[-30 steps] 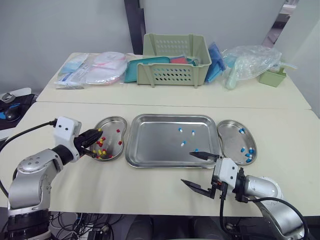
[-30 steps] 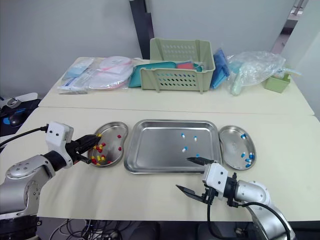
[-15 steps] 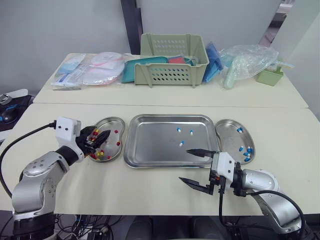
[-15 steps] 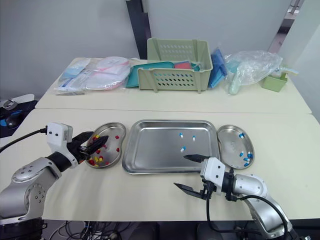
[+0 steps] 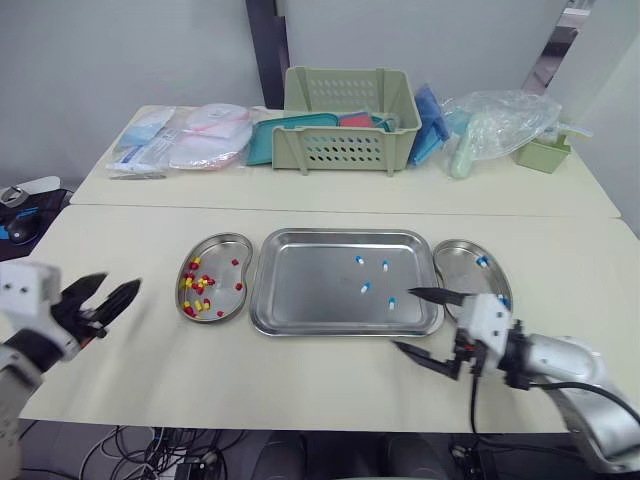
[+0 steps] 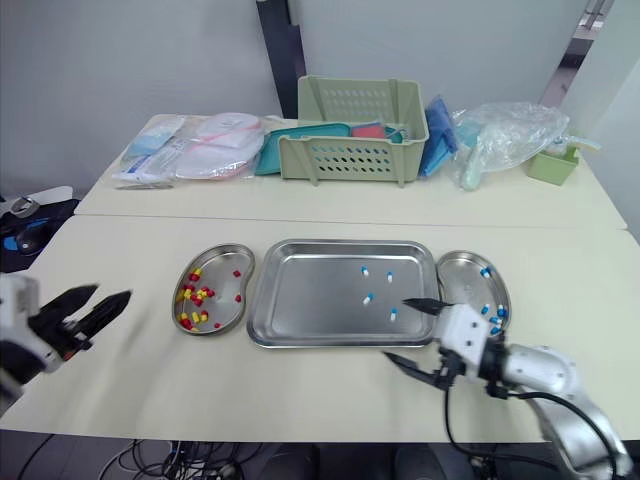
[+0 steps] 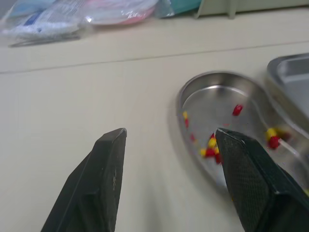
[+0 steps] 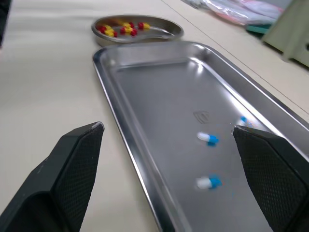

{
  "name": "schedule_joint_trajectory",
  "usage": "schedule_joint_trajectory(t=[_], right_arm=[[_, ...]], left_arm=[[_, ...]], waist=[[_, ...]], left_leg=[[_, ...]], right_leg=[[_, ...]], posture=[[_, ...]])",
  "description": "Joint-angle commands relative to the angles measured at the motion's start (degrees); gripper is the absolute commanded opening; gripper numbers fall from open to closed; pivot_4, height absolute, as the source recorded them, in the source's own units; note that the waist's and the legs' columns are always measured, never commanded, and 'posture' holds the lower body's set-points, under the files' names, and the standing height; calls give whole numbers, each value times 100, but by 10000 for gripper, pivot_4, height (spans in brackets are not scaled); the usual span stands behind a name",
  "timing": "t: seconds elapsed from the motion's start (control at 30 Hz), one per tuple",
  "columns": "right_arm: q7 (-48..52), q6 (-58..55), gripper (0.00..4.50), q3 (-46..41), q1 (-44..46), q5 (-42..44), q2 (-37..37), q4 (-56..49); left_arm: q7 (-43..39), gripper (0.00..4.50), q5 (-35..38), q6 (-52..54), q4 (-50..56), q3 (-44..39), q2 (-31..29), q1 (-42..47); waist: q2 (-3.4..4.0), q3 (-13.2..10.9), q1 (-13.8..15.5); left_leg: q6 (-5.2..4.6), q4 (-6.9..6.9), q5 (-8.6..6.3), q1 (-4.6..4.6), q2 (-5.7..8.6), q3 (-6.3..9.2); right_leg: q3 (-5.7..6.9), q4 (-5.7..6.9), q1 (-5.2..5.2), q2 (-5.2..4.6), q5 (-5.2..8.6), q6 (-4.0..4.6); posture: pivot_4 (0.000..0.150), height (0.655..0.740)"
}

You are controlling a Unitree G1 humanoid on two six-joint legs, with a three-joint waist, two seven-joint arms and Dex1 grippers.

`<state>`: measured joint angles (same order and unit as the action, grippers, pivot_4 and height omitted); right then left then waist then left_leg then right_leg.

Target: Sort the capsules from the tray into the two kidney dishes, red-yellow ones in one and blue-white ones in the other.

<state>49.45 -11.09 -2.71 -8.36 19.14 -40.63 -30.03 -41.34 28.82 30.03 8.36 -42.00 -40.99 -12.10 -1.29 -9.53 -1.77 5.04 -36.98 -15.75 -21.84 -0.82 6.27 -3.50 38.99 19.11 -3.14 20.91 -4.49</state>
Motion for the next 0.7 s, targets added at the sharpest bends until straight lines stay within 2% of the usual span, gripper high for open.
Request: schedule_joint_trajectory(t=[0.03, 0.17, 0.27, 0.43, 0.7], right_arm=[[337, 7, 45000, -1215, -448, 359, -416, 106], [808, 186, 45000, -2278, -802, 444, -856, 935], [1149, 149, 45000, -2808, -770, 511, -1205, 1687], [1475, 265, 45000, -2860, -550, 357, -1617, 2555], [1648, 490, 45000, -2668, -297, 164, -1661, 2922]], left_arm=[[-358, 33705, -148, -478, -568, -374, -164, -410], [-853, 44800, -179, -964, -1201, -499, -216, -883], [-1012, 44800, -288, -1271, -1451, -475, -189, -1204], [-1086, 44800, -334, -1617, -1532, -381, -67, -1458], [-1239, 44800, -53, -1435, -1006, -308, 173, -1873]], waist=[[-2, 0, 3], [-4, 1, 3], [-5, 0, -4], [-4, 0, -9], [-3, -1, -10]], left_leg=[[0, 1, 0, 1, 0, 0], [0, 0, 0, 5, -2, -2], [0, 2, 0, 6, -2, -8], [-1, 5, 0, 7, -5, -11], [0, 4, -1, 5, -6, -16]], right_leg=[[0, 0, 0, 0, 0, 0], [2, 2, -5, 0, 0, 0], [-2, 1, -5, 0, 0, 1], [-3, 1, -5, 1, 0, 1], [-8, 1, -3, 0, 0, 0]], posture=[[1500, 7400], [1500, 7400], [1500, 7400], [1500, 7400], [1500, 7400]])
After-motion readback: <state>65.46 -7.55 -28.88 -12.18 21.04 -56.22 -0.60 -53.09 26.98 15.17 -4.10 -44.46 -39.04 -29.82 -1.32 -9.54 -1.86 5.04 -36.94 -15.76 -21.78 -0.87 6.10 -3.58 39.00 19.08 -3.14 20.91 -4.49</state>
